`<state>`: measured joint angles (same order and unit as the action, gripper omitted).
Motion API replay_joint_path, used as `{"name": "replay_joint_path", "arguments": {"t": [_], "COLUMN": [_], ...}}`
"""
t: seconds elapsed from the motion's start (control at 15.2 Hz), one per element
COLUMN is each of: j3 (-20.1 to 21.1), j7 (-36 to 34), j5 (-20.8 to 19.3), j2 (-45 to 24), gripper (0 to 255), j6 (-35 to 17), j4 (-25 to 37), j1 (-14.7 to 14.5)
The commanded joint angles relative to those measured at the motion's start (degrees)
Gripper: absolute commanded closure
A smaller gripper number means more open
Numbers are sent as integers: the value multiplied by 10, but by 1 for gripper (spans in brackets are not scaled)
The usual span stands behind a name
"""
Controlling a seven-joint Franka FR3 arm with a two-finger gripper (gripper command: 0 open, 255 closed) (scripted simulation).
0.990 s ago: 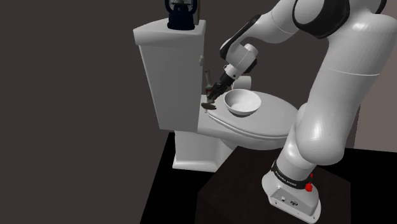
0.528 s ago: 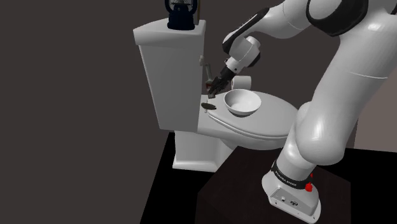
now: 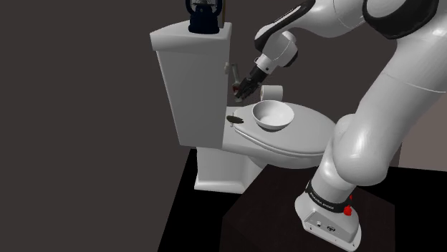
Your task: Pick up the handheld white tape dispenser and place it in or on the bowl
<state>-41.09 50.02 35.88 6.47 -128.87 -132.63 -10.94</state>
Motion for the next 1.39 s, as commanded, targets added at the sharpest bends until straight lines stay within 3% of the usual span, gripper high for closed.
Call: {"name": "replay_joint_path", "arguments": {"t": [0.0,1.06,1.32], "j3": [3,27,39], "j7": [-17,-116,-123], "j5": [-15,-96,-149], "j2": [12,75,163], "gripper": [255,255,255], "j6": [8,90,80], "j4": [5,67,-17], "j1": [2,18,57]}}
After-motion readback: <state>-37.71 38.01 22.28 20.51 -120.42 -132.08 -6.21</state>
